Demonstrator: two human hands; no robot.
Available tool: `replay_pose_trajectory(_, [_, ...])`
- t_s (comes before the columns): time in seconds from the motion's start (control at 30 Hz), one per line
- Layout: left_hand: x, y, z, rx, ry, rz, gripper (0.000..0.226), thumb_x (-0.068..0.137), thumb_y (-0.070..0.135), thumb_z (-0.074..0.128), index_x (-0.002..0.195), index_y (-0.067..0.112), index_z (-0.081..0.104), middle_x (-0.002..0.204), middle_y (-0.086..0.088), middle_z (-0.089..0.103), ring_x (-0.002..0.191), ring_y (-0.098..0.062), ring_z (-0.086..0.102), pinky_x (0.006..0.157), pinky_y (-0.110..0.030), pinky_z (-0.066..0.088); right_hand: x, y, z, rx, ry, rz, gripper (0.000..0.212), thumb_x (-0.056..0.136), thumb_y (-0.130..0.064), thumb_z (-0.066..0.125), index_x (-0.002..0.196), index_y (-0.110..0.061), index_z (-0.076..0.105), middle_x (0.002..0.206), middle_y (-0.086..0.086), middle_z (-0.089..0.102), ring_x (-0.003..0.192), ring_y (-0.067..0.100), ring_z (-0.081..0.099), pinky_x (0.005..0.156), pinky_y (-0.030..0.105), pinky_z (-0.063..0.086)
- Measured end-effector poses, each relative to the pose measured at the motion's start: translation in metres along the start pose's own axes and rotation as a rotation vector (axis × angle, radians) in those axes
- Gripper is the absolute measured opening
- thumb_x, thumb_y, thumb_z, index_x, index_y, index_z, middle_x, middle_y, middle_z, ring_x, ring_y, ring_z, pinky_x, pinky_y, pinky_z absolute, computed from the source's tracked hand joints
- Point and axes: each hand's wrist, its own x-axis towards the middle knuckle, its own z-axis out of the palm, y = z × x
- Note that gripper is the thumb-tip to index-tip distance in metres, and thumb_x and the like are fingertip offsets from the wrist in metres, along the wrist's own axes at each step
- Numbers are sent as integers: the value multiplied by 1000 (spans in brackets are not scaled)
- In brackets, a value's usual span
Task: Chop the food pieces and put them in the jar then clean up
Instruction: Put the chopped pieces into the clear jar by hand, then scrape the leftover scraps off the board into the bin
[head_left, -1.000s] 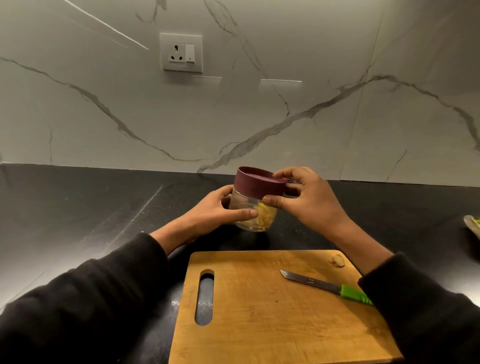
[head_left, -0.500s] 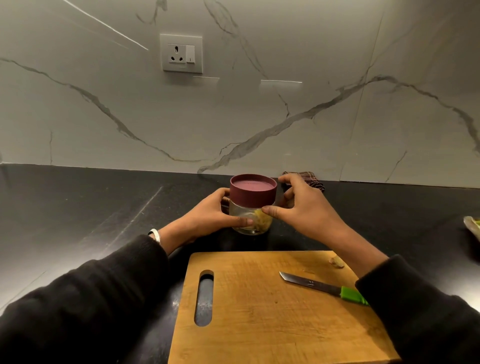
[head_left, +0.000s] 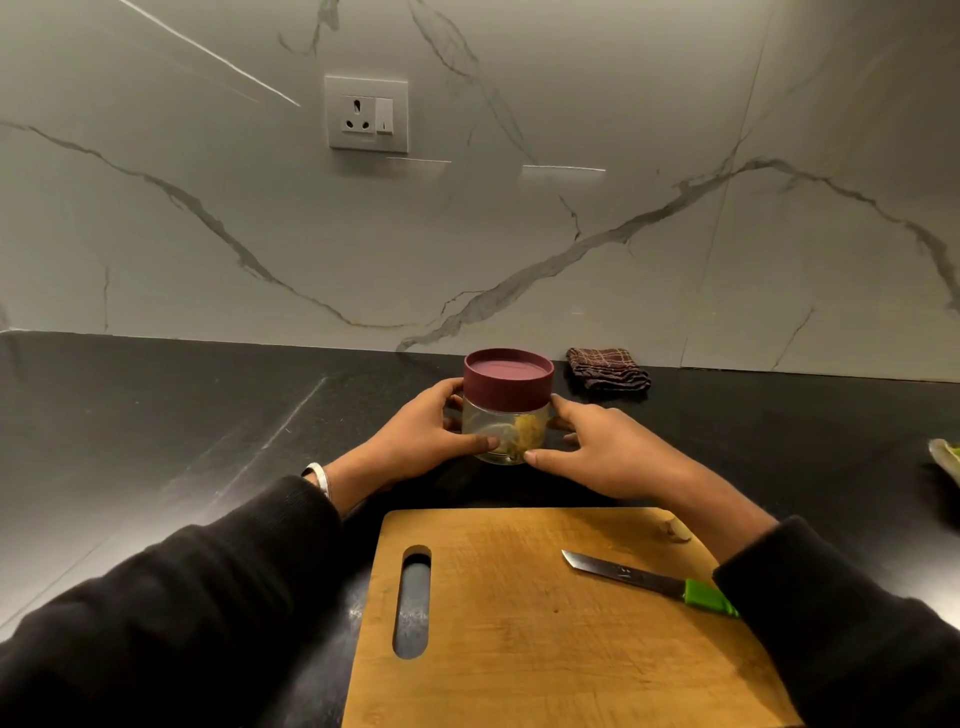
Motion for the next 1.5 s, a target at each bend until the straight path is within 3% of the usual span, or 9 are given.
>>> replay_pose_trajectory(0.13, [0, -2, -1, 10, -4, 17, 88, 79, 33, 82, 150, 21, 33, 141, 0, 51, 121, -11, 54, 93, -21, 49, -1, 1, -2, 0, 33, 1, 72, 94, -41, 67, 155, -27, 31, 149, 1, 51, 132, 17, 50, 103, 32, 46])
replay_pose_trajectory(0.33, [-5, 2, -2, -30, 164, 9, 102, 70, 77, 68, 151, 25, 33, 137, 0, 52, 122, -13, 53, 104, -40, 50, -2, 1, -4, -14, 101, 16, 72, 96, -32, 66, 157, -21, 30, 148, 4, 50, 131, 19, 51, 102, 35, 49])
replay_pose_trajectory(0.5, [-15, 17, 2, -24, 372, 39, 91, 80, 61, 69, 152, 22, 28, 142, -2, 42, 126, -13, 47, 103, -31, 45, -3, 4, -8, -7, 142, 35, 71, 96, -22, 63, 158, -21, 29, 153, 5, 46, 135, 22, 49, 107, 40, 48])
replay_pose_trajectory(0.63, [-25, 27, 3, 53, 439, 97, 80, 84, 56, 70, 148, 22, 37, 141, -2, 42, 125, -12, 44, 100, -27, 42, -10, -2, -16, -59, 155, 30, 70, 96, -23, 63, 157, -19, 31, 155, 7, 44, 140, 24, 45, 110, 41, 45])
replay_pose_trajectory(0.87, [-53, 53, 5, 282, 290, 150, 51, 86, 53, 69, 129, 28, 56, 130, 5, 54, 118, -8, 50, 103, -46, 47, -42, -12, -32, -98, 144, 27, 64, 96, -24, 62, 155, -22, 37, 154, 6, 46, 139, 22, 46, 108, 37, 45])
replay_pose_trajectory(1.07, [-89, 78, 13, 367, 190, 84, 43, 87, 55, 67, 124, 35, 58, 132, 7, 50, 118, -12, 50, 102, -47, 47, -86, -26, -37, -116, 102, 61, 63, 96, -30, 65, 153, -24, 38, 155, 3, 43, 141, 21, 43, 109, 37, 44])
replay_pose_trajectory(1.33, [-133, 112, 23, 383, 100, -123, 49, 86, 59, 66, 127, 33, 55, 137, 1, 47, 122, -17, 49, 107, -45, 45, -145, -29, -44, -137, 118, 143, 64, 95, -37, 65, 153, -24, 40, 156, 2, 42, 142, 20, 41, 113, 39, 41])
replay_pose_trajectory(1.47, [-150, 111, 24, 355, 135, -265, 65, 89, 54, 65, 143, 29, 39, 140, -6, 42, 106, -24, 62, 81, -35, 59, -167, -19, -40, -180, 100, 239, 65, 95, -39, 64, 153, -22, 39, 154, 3, 44, 140, 22, 43, 111, 39, 42])
replay_pose_trajectory(1.5, [-154, 108, 25, 359, 149, -308, 70, 90, 53, 65, 146, 26, 34, 142, -9, 42, 110, -27, 62, 85, -39, 59, -171, -15, -37, -187, 101, 278, 65, 95, -41, 64, 152, -21, 39, 153, 4, 45, 138, 23, 45, 110, 39, 43])
